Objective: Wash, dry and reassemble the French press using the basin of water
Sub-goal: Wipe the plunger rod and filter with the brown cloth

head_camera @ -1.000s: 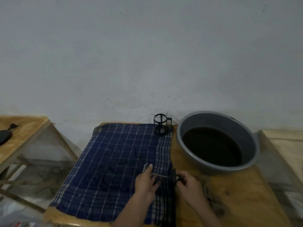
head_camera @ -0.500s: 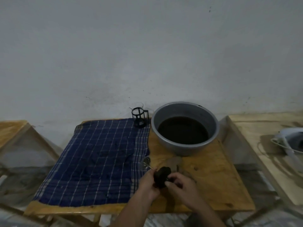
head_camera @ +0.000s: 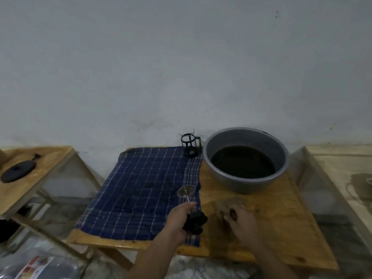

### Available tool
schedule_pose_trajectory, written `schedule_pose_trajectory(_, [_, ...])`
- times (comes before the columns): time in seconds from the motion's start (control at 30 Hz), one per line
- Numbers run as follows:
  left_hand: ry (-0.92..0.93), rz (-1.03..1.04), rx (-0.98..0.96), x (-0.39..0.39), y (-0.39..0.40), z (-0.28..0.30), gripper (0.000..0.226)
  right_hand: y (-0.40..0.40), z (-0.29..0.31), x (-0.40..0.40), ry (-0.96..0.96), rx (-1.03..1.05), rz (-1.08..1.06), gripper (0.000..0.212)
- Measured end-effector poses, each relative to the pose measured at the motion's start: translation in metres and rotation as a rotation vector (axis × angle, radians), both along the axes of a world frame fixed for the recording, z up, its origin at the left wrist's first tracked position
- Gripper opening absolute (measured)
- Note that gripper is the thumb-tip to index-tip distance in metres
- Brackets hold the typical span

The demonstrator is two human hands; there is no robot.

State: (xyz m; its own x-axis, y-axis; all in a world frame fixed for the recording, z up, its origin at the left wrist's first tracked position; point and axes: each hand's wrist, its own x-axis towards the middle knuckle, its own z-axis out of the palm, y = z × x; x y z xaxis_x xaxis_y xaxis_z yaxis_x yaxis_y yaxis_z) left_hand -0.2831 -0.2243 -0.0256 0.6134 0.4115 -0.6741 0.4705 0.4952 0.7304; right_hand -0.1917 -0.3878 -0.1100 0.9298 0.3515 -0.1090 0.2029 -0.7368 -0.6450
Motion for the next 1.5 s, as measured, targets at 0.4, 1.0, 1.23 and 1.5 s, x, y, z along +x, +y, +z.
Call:
schedule_pose_trajectory(0.4, [-0.170, -0.769, 0.656, 0.018, -0.031, 0.010, 0.032, 0.028, 0.103, -0.004, 0.015, 0.517, -0.086, 0.016])
schedule_pose_trajectory(1.0, [-0.298, -0.930, 0.687, 0.029, -0.049, 0.016, 0.019, -0.005, 0.123, 0.025, 0.411, 0.660, -0.229, 0.017])
schedule_pose_trajectory(1.23, [-0.335, -0.809, 0.610, 0.036, -0.044, 0.030, 0.032, -0.019, 0.133, 0.021, 0.437, 1.097, -0.323, 0.019])
schedule_pose_trajectory(1.5, [-0.378, -0.840, 0.652, 0.042, -0.038, 0.038, 0.029, -0.026, 0.168, 0.021, 0.298, 1.481, -0.579, 0.030])
